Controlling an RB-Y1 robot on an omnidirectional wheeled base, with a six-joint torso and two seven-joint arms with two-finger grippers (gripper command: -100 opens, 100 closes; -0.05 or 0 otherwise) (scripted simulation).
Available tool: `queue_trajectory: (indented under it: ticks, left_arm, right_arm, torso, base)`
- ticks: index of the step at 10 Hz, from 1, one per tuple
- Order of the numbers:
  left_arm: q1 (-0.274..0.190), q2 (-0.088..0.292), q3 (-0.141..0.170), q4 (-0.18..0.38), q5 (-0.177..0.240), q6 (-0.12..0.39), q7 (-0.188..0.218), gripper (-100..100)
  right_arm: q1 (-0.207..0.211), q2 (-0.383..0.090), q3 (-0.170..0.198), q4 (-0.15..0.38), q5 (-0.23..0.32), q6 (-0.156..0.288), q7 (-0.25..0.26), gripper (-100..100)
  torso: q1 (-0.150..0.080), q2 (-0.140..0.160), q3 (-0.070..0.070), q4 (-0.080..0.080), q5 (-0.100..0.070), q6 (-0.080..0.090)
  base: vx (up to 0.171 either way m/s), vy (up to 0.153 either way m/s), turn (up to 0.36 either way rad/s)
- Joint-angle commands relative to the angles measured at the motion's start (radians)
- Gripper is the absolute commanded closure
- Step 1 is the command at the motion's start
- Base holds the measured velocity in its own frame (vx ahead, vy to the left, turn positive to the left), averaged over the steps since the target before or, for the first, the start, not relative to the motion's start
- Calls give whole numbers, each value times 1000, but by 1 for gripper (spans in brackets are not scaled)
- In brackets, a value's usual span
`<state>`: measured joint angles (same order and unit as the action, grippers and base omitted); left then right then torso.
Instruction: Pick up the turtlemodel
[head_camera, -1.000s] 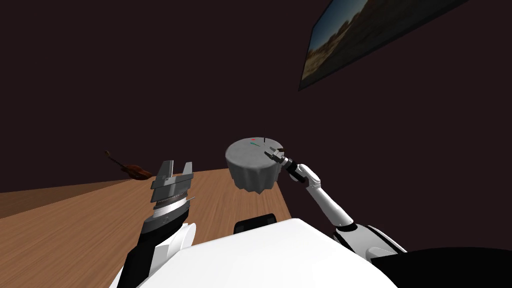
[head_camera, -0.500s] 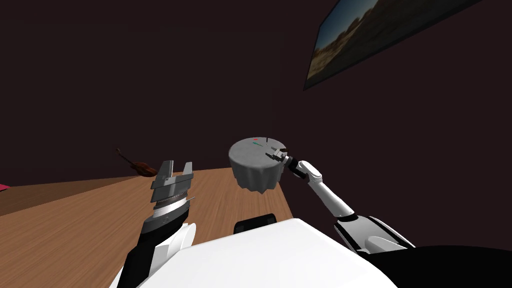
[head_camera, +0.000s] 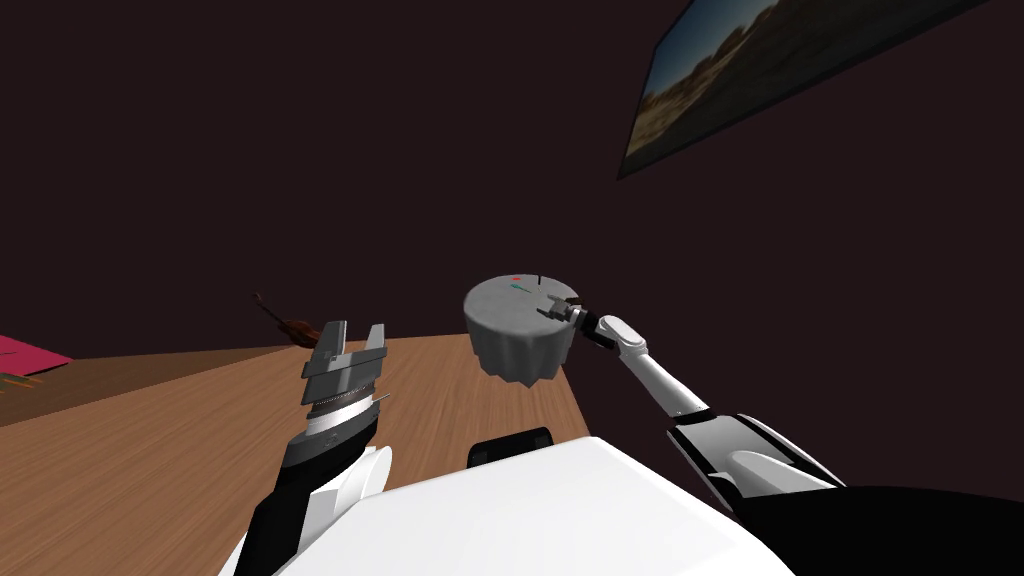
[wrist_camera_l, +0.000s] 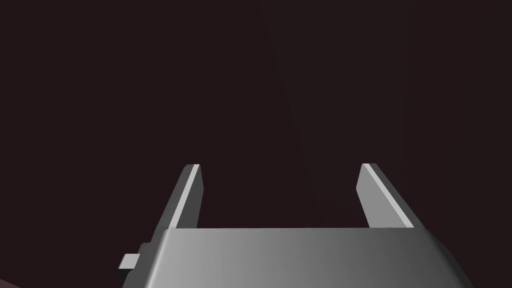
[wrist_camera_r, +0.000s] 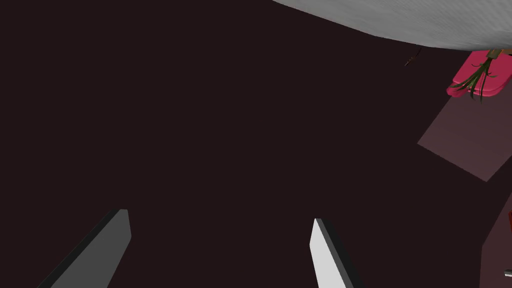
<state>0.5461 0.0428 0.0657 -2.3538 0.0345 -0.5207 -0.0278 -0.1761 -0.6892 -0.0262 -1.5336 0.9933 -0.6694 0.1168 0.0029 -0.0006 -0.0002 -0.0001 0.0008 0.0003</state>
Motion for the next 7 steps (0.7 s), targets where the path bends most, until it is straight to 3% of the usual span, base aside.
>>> queue_trajectory:
  ticks: [1, 2, 3, 5, 6, 7]
  left_arm:
    - [0, 0, 0, 0, 0, 0, 0, 0]
    - [0, 0, 0, 0, 0, 0, 0, 0]
    - [0, 0, 0, 0, 0, 0, 0, 0]
    - [0, 0, 0, 0, 0, 0, 0, 0]
    - [0, 0, 0, 0, 0, 0, 0, 0]
    - [0, 0, 0, 0, 0, 0, 0, 0]
  right_arm:
    - [-2, -20, -2, 27, 50, -1, 9, -100]
    - [-2, -20, -2, 27, 63, -1, 9, -100]
    - [-26, -59, -5, 74, 98, -11, 28, -100]
    - [-26, -59, -5, 87, 133, -11, 28, -100]
    - [-49, -98, -8, 136, 173, -19, 47, -100]
    - [-49, -98, -8, 147, 203, -19, 47, -100]
  torso:
    - [0, 0, 0, 0, 0, 0]
    - [-1, 0, 0, 0, 0, 0]
    - [-2, 0, 0, 0, 0, 1]
    - [-1, 0, 0, 0, 0, 0]
    - [-2, 1, 0, 0, -1, 1]
    - [-1, 0, 0, 0, 0, 0]
  base:
    - [14, 47, 49]
    - [11, 19, -5]
    - [11, 43, 94]
    - [8, 29, 23]
    - [11, 36, 95]
    - [13, 35, 44]
